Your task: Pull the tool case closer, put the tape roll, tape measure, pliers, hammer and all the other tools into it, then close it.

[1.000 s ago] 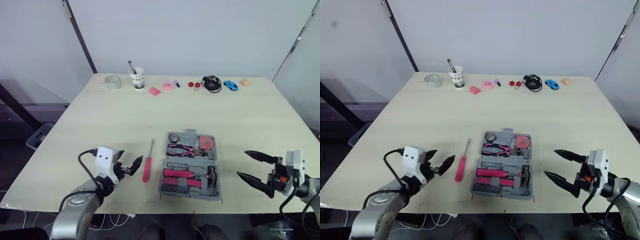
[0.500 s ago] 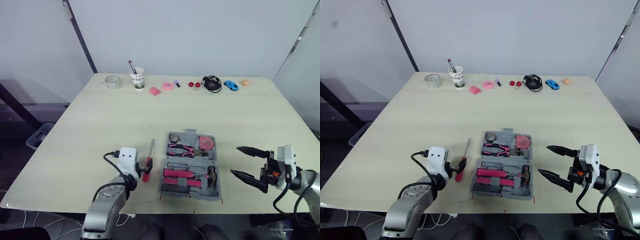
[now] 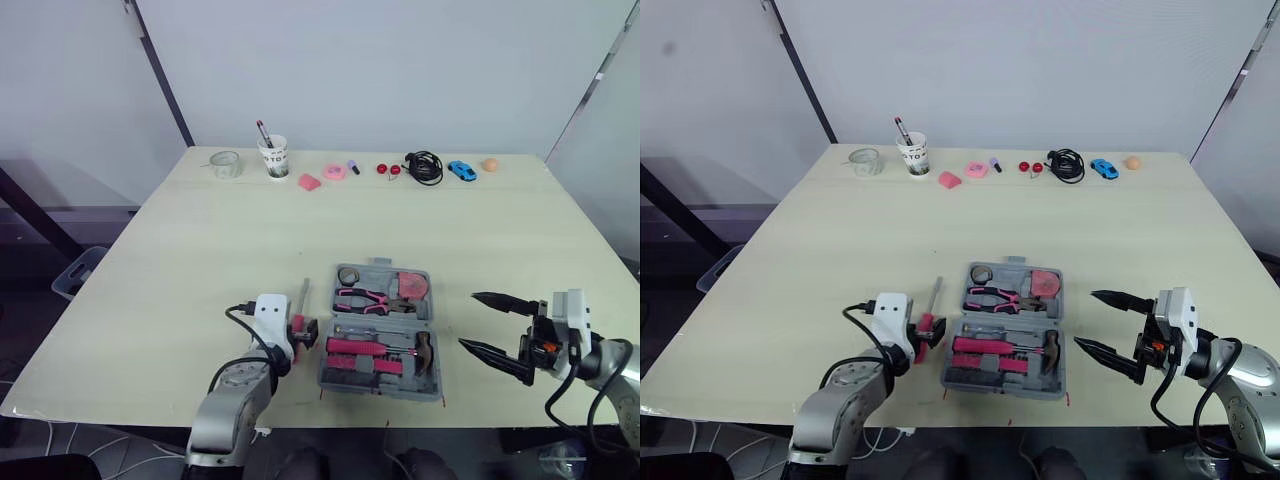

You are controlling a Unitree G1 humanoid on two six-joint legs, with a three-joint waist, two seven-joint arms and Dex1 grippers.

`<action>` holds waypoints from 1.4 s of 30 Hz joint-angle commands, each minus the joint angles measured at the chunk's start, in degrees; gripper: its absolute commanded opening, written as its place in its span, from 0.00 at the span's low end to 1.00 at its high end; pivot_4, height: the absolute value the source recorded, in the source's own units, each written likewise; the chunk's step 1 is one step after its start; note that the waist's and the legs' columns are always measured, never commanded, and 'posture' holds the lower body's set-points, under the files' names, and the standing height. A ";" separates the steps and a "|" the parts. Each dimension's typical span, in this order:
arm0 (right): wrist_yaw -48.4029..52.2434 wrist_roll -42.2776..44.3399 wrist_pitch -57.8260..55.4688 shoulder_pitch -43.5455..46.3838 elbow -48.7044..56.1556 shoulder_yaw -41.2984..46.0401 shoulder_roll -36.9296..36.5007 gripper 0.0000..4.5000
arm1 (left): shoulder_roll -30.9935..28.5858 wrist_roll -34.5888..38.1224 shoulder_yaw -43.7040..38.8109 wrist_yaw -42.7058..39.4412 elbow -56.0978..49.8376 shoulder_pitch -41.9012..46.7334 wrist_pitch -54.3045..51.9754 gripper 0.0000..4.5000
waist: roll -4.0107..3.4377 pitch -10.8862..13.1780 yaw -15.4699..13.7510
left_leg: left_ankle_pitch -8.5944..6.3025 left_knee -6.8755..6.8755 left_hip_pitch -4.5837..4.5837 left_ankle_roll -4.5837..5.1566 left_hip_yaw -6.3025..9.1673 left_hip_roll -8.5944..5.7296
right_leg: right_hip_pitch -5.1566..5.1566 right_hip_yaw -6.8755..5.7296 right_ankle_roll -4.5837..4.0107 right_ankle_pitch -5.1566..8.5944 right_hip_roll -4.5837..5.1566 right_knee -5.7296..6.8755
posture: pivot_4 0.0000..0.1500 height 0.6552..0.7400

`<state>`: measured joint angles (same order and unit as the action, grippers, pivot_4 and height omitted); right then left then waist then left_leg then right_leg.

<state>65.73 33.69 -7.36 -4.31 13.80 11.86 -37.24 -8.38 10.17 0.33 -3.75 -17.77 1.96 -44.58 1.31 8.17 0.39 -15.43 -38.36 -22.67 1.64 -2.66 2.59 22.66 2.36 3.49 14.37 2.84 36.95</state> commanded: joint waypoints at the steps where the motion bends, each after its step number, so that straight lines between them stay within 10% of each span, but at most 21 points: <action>1: -0.11 1.03 -0.25 0.32 2.44 0.58 -0.64 1.00 | 0.42 -0.49 -0.16 0.25 -0.65 0.03 0.42 0.88 | 0.00 0.00 0.00 | 0.00 0.00 0.00 0.00 0.00 0.00 | 0.00 0.00 0.00 0.00 0.00 0.00 | 1.00 1.00; 10: 2.22 0.92 -0.75 0.69 2.22 0.06 -1.80 1.00 | 0.96 -1.84 -0.05 0.86 -0.08 -0.02 0.87 0.16 | 0.00 0.00 -0.03 | 0.00 0.00 0.00 0.00 -0.01 -0.01 | 0.00 0.01 0.00 0.00 0.01 0.00 | 1.00 1.00; 24: 3.19 0.49 -0.38 1.10 1.62 -0.23 -1.59 1.00 | -1.31 -2.57 -2.01 -0.23 -2.68 -0.37 2.05 0.14 | 0.00 0.00 0.05 | 0.00 0.00 0.00 0.00 0.02 0.00 | 0.00 -0.01 0.00 0.00 0.00 0.00 | 1.00 1.00; 42: 2.62 0.02 0.37 1.85 1.42 -1.69 -0.61 1.00 | -23.79 10.51 -8.43 -27.79 -7.05 5.13 2.92 0.14 | 0.03 0.05 -0.02 | 0.00 0.01 -0.01 0.00 -0.01 0.01 | 0.02 -0.02 -0.02 0.01 0.02 -0.01 | 1.00 1.00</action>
<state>68.28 33.37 -8.11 -2.90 14.61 9.71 -37.86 -30.79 17.13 -7.01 -26.00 -23.69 5.57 -44.41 1.34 8.22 0.37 -15.43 -38.35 -22.68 1.64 -2.68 2.60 22.69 2.34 3.48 14.38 2.86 36.94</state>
